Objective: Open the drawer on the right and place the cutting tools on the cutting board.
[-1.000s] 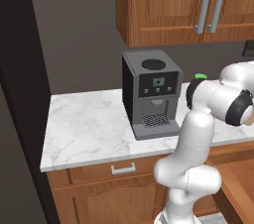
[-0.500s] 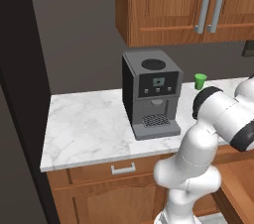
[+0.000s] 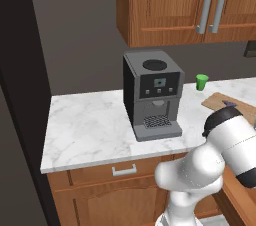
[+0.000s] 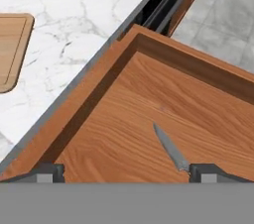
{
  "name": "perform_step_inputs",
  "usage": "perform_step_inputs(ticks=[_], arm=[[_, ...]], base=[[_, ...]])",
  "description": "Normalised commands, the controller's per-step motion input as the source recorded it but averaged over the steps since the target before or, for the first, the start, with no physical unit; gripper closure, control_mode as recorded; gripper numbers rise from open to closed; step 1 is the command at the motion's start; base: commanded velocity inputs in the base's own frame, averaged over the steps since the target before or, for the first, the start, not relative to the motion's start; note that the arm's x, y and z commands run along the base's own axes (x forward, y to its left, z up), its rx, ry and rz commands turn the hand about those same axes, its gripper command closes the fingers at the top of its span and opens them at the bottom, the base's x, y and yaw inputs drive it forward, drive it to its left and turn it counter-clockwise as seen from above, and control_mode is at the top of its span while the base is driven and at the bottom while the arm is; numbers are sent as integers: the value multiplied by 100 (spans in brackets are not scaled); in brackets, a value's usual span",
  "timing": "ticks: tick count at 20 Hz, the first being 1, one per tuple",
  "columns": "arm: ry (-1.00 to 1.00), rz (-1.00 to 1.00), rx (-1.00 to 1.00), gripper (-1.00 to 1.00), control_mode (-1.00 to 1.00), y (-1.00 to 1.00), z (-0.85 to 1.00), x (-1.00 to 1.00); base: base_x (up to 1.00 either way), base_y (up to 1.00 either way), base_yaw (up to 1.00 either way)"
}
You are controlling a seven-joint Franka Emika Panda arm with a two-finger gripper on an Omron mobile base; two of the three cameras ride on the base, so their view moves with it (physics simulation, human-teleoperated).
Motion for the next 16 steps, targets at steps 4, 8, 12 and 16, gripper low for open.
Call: perform_step_inputs(ticks=[4, 8, 12, 16], arm=[[6, -8, -13, -100, -100, 0, -36, -31], [7, -6, -9, -100, -100, -8, -38, -22], [11, -2, -1, -100, -100, -19, -32, -37], [18, 0, 0, -100, -100, -14, -16, -50]], base=[[0, 0, 0], [0, 0, 0], [0, 0, 0], [0, 0, 0]])
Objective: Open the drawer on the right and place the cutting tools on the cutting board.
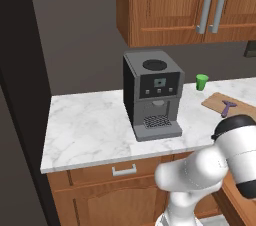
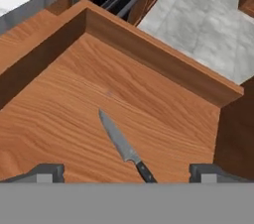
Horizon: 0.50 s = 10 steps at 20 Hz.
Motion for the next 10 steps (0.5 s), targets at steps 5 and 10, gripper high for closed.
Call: perform_step_inputs(ticks=[5, 10], arm=[[21, 0, 2, -100, -100, -12, -3, -51], [25, 1, 8, -100, -100, 0, 0, -23]], base=[[0, 0, 0], [0, 0, 0]])
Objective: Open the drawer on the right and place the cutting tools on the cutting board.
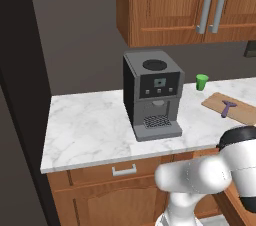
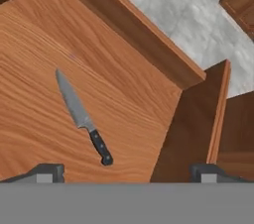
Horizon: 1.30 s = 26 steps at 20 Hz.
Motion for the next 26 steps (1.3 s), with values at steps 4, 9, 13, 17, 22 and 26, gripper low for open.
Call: perform_step_inputs(ticks=[4, 9, 13, 17, 22, 26], arm=[[28, 5, 20, -100, -100, 0, -3, 0], [28, 9, 32, -100, -100, 0, -11, 0], [22, 10, 36, -100, -100, 0, -14, -7], [15, 11, 35, -100, -100, 0, -23, -6], [3, 12, 29, -100, -100, 0, -36, 0], [-1, 11, 22, -100, -100, -5, -45, 0]], base=[[0, 0, 0], [0, 0, 0], [0, 0, 0], [0, 0, 0], [0, 0, 0], [0, 0, 0]])
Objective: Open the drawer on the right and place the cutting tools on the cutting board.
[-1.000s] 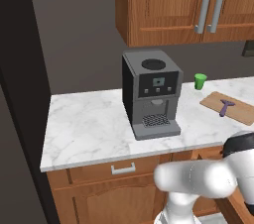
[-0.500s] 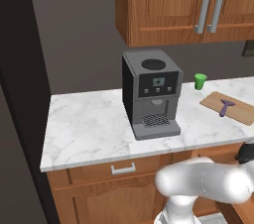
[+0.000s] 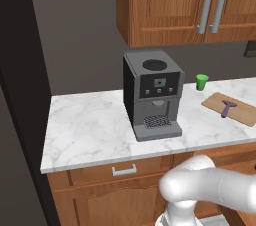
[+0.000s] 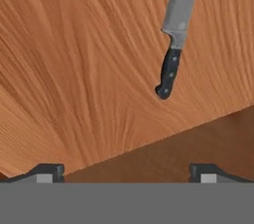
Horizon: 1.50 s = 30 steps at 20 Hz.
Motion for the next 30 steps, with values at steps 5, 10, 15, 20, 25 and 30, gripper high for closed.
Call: perform_step_inputs(ticks=[5, 10, 15, 20, 25, 30], arm=[[-8, 4, 17, -100, -100, -27, -47, 0], [-6, 0, 11, -100, -100, -43, -38, 0], [-6, 0, 10, -100, -100, -60, -23, 0], [-9, 0, 9, -100, -100, -47, -31, 0], [-12, 0, 7, -100, -100, -28, -43, -5], [-11, 0, 4, -100, -100, -1, -37, -40]], base=[[0, 0, 0], [0, 0, 0], [0, 0, 0], [0, 0, 0], [0, 0, 0], [0, 0, 0]])
